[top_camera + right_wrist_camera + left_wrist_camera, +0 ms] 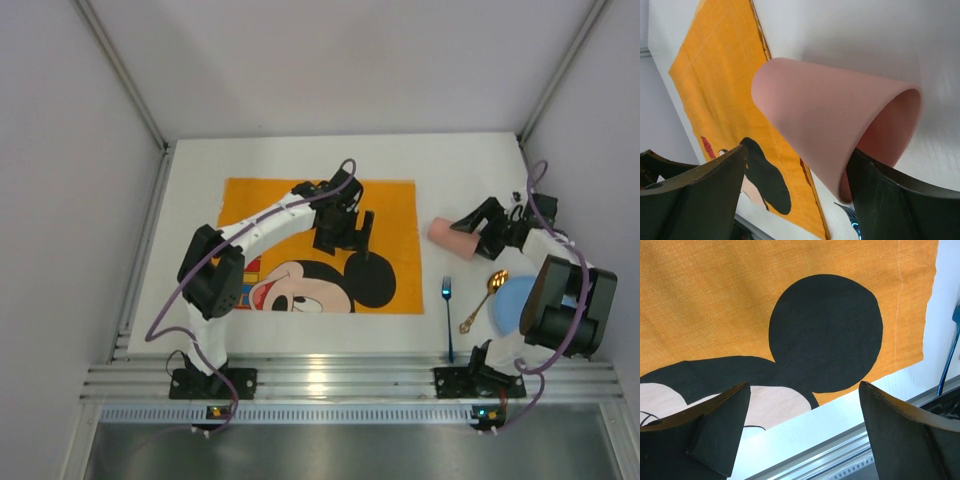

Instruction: Set the dinner table for one person

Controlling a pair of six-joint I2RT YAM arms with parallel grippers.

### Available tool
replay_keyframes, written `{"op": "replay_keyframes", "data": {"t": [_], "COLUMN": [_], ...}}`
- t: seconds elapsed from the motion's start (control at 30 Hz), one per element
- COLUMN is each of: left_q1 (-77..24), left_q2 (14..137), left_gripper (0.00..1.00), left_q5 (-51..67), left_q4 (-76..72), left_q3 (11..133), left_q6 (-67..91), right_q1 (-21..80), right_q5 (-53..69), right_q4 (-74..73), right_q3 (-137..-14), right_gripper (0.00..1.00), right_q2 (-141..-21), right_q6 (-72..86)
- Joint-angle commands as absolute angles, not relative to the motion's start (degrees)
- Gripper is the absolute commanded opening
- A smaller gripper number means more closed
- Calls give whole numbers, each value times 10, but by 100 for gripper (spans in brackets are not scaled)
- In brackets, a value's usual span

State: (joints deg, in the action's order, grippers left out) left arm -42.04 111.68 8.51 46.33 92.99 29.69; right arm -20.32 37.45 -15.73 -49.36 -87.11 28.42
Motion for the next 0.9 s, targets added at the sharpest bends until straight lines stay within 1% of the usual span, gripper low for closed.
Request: {"op": "replay_keyframes", "data": {"t": [0.0, 0.07, 0.1, 0.13, 0.17, 0.2, 0.23, 0.27, 0.3, 0.33, 0.37, 0.4, 0.43, 0.47, 0.5, 0.53, 0.57, 0.6, 0.63, 0.8, 0.87], "left_q1": [-423, -423, -423, -424, -424, -423, -424, -424, -424, -424, -424, -423, -424, -424, -424, -425, -424, -424, -424, -424, -423], "left_q2": [1110, 1105, 1097, 1093, 1089, 1082, 1077, 1072, 1064, 1061, 1056, 1055, 1055, 1055, 1055, 1056, 1056, 1060, 1062, 1076, 1075], "left_gripper": [94, 94, 94, 94, 94, 94, 94, 94, 94, 94, 94, 94, 94, 94, 94, 94, 94, 94, 94, 93, 93], "left_q5": [98, 92, 88, 84, 82, 80, 79, 75, 72, 69, 65, 65, 68, 69, 75, 79, 80, 83, 87, 100, 98], "left_q4": [477, 480, 483, 489, 492, 497, 498, 498, 499, 499, 498, 498, 496, 493, 491, 490, 487, 486, 485, 488, 489], "left_q3": [946, 935, 931, 924, 921, 918, 909, 905, 901, 892, 888, 883, 877, 875, 874, 872, 872, 874, 879, 902, 904], "left_q6": [287, 287, 287, 286, 286, 286, 286, 285, 284, 285, 287, 288, 290, 295, 297, 300, 302, 305, 307, 317, 316], "right_q1": [-198, -198, -199, -198, -198, -197, -194, -192, -189, -179, -169, -155, -119, -98, -77, -36, -18, -5, 30, 119, 157], "right_q5": [379, 379, 377, 378, 381, 381, 377, 371, 347, 332, 310, 248, 209, 171, 97, 69, 47, 31, 36, 21, 7], "right_q4": [-125, -89, -77, -52, -40, -35, -40, -51, -68, -118, -153, -200, -306, -362, -421, -526, -570, -603, -632, -671, -718], "right_q3": [-470, -446, -439, -433, -429, -430, -436, -447, -483, -512, -592, -646, -707, -836, -905, -971, -1083, -1124, -1149, -1256, -1313], "right_gripper": [79, 77, 74, 68, 57, 25, 9, 0, 0, 0, 0, 0, 0, 0, 0, 0, 0, 0, 0, 0, 0], "right_q2": [-864, -872, -877, -888, -891, -894, -891, -887, -881, -875, -877, -884, -916, -938, -966, -1022, -1050, -1074, -1096, -1164, -1220], "right_q6": [292, 299, 301, 307, 308, 305, 303, 301, 296, 273, 254, 231, 181, 158, 138, 108, 101, 98, 109, 134, 129]}}
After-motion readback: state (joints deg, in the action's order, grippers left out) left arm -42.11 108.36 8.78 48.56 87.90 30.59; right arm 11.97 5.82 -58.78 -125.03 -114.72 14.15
